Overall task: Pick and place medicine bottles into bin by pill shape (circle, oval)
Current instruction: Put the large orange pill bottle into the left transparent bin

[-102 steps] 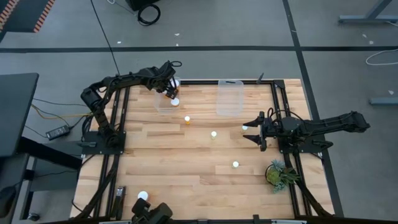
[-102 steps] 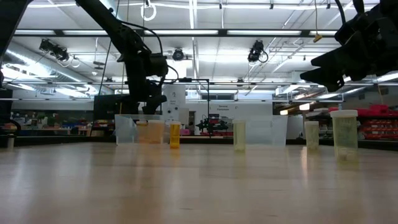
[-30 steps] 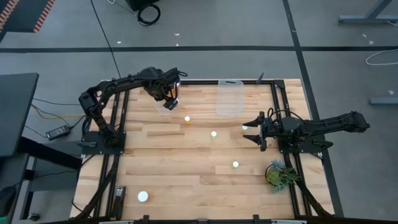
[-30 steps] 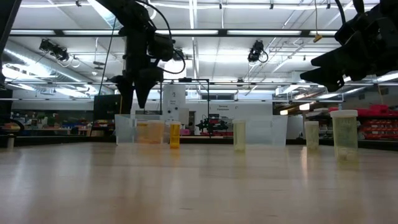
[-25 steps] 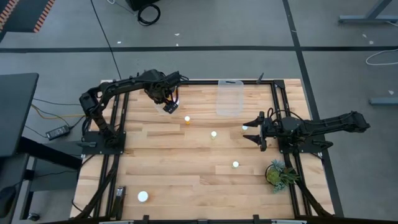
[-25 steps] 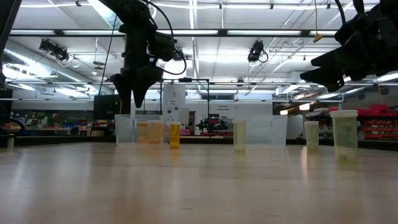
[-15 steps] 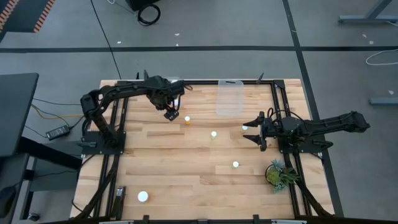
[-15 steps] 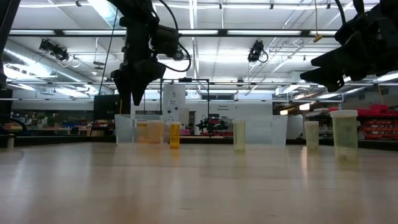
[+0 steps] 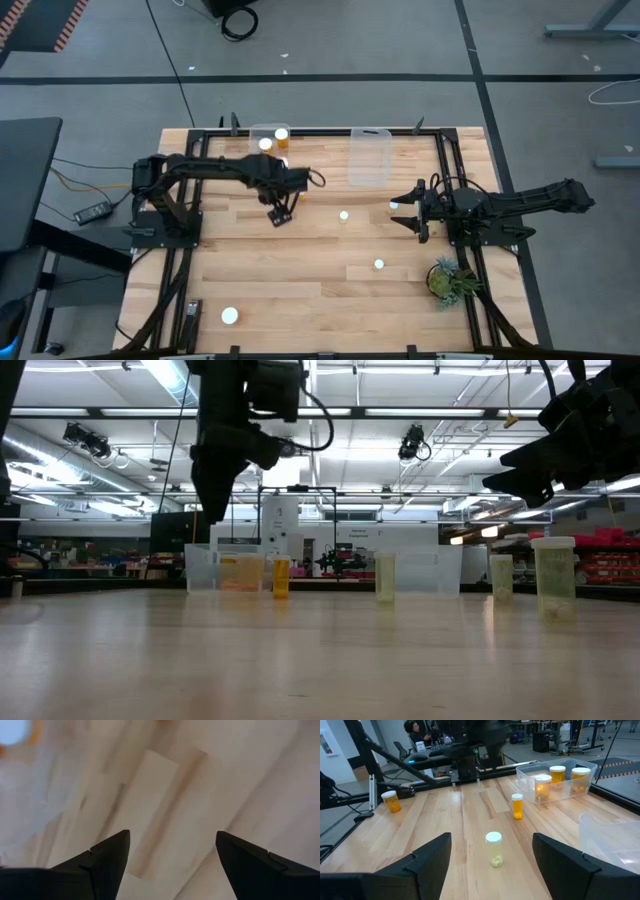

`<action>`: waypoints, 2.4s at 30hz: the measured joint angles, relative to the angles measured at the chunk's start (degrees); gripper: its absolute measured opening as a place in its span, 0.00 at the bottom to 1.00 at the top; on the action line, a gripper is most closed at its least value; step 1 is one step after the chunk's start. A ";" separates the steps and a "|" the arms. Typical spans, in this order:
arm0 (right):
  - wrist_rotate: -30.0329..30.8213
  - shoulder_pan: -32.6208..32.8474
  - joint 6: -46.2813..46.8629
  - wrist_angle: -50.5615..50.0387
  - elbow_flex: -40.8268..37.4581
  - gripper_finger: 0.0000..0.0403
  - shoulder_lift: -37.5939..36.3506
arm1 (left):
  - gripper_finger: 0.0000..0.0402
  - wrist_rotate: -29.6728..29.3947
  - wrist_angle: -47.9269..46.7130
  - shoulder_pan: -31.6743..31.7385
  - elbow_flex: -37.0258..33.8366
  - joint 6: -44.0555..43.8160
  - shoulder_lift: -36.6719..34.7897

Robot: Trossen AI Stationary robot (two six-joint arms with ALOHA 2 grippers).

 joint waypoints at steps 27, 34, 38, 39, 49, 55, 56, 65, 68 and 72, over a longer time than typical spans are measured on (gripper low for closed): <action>0.00 -0.02 0.00 0.00 -0.01 0.71 0.00 | 0.75 0.66 3.07 -24.70 0.00 -14.68 0.02; -0.01 -0.02 0.00 0.00 0.01 0.71 0.00 | 0.75 0.63 3.08 -30.30 0.00 -21.69 0.02; 0.01 -0.02 0.00 -0.02 0.01 0.71 0.00 | 0.75 0.62 3.13 -33.14 0.00 -27.39 0.02; -0.01 -0.02 0.00 0.00 0.00 0.71 0.00 | 0.75 0.62 3.15 -33.82 0.00 -28.89 0.02; -0.01 0.00 0.00 -0.02 -0.01 0.71 0.00 | 0.75 0.64 3.39 -40.22 0.00 -47.25 0.02; -0.01 0.00 0.00 0.00 0.00 0.71 0.00 | 0.75 1.43 3.39 -44.45 -0.01 -60.55 0.02; -0.01 -0.01 0.00 -0.01 0.01 0.71 0.00 | 0.75 1.90 3.39 -45.16 0.00 -62.99 0.02; 0.01 0.00 0.00 -0.02 0.01 0.71 0.00 | 0.75 3.08 3.44 -51.24 0.00 -80.59 0.02; 0.01 -0.01 0.00 -0.01 0.01 0.71 0.00 | 0.75 3.09 3.94 -52.95 0.00 -84.91 0.02; -0.01 -0.01 0.00 0.00 0.01 0.71 0.00 | 0.75 3.12 4.55 -54.81 0.00 -90.24 0.02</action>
